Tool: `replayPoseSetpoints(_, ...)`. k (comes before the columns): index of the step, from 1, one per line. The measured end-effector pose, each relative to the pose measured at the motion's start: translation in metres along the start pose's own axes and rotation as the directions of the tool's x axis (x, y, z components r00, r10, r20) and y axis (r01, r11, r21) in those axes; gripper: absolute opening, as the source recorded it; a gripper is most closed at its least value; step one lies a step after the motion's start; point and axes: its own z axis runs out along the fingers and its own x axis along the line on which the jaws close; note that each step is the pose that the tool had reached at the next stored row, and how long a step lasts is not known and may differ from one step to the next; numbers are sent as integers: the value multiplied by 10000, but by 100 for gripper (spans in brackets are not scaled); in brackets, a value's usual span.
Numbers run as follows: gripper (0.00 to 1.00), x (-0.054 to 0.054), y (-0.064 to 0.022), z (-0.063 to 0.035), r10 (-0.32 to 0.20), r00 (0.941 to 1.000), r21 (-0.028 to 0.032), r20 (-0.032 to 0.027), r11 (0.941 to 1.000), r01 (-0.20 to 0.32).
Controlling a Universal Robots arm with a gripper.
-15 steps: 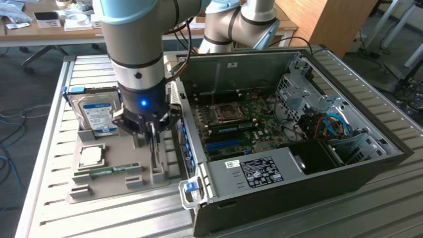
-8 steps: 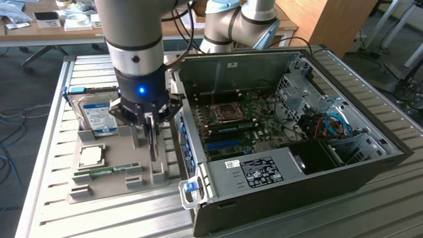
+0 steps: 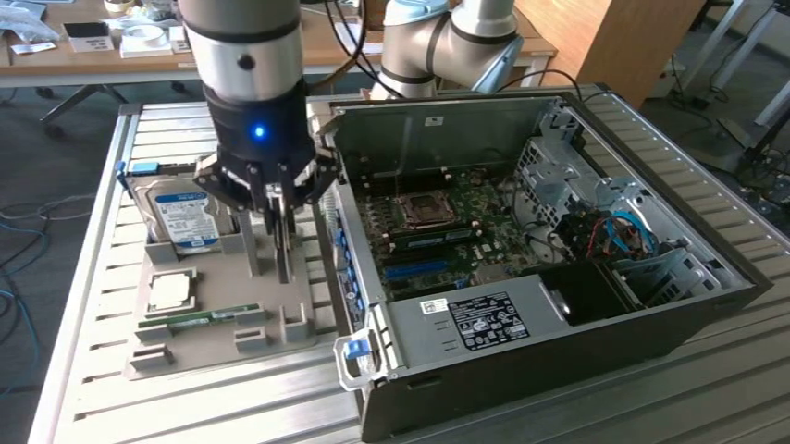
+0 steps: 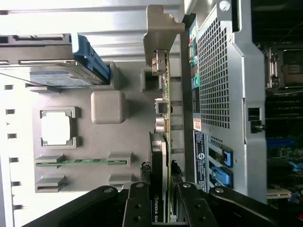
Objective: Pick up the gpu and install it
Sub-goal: 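Pick up the gpu and move the gpu toward the slot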
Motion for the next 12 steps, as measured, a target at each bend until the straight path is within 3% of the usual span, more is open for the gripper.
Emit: replayPoseSetpoints(12,27,-10,22,-439,0,10000,0,8,10000,0)
